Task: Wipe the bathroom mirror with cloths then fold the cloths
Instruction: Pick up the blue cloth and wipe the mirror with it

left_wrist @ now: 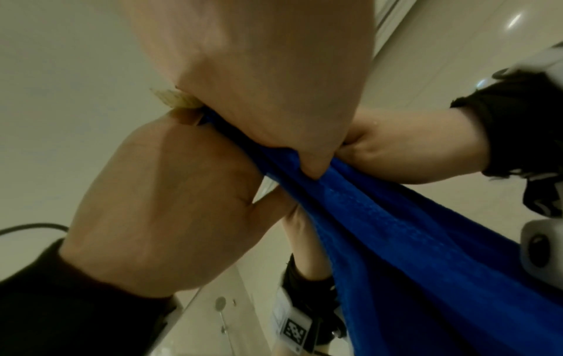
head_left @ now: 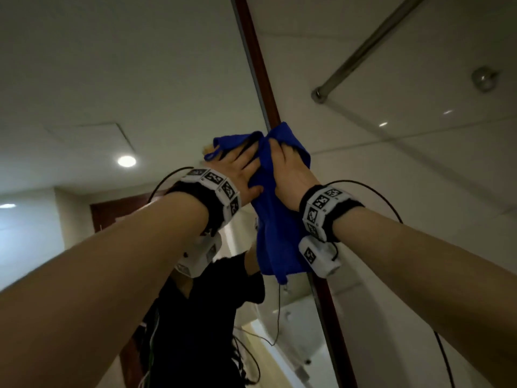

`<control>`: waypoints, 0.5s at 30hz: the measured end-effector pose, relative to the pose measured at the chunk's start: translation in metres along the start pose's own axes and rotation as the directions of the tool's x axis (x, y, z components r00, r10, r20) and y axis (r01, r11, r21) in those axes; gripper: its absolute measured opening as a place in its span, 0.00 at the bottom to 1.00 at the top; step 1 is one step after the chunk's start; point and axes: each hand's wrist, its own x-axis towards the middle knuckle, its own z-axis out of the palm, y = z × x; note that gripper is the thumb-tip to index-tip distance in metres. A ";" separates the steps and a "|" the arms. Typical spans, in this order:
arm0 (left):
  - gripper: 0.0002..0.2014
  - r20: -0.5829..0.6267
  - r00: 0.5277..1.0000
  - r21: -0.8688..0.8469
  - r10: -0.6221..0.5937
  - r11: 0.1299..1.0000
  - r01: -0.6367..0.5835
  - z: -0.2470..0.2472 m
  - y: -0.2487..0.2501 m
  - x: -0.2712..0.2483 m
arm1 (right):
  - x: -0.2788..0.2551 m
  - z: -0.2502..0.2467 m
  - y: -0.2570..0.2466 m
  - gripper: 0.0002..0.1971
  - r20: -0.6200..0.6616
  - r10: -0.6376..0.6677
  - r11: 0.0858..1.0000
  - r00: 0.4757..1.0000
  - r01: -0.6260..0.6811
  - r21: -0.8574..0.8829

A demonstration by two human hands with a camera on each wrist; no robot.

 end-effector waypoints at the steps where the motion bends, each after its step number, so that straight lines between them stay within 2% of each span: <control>1: 0.36 -0.017 1.000 0.006 -0.012 1.000 0.012 -0.004 -0.009 0.007 | 0.014 -0.006 0.000 0.40 0.004 -0.006 1.000 1.000 0.006 -0.031; 5: 0.36 -0.067 0.995 0.011 -0.076 0.997 0.077 -0.014 -0.039 0.036 | 0.063 -0.026 0.006 0.38 -0.010 -0.059 0.962 0.998 0.054 -0.267; 8: 0.36 -0.075 0.990 -0.016 -0.117 0.993 0.117 -0.020 -0.056 0.053 | 0.084 -0.037 0.006 0.38 -0.010 -0.046 0.923 0.999 0.038 -0.383; 12: 0.37 -0.029 0.993 -0.029 -0.116 0.993 0.115 -0.030 -0.062 0.055 | 0.093 -0.038 -0.002 0.37 -0.032 0.003 0.918 0.999 -0.015 -0.397; 15: 0.38 -0.013 0.993 -0.038 -0.121 0.992 0.121 -0.036 -0.072 0.046 | 0.091 -0.028 -0.013 0.37 -0.080 0.046 0.944 0.996 -0.070 -0.323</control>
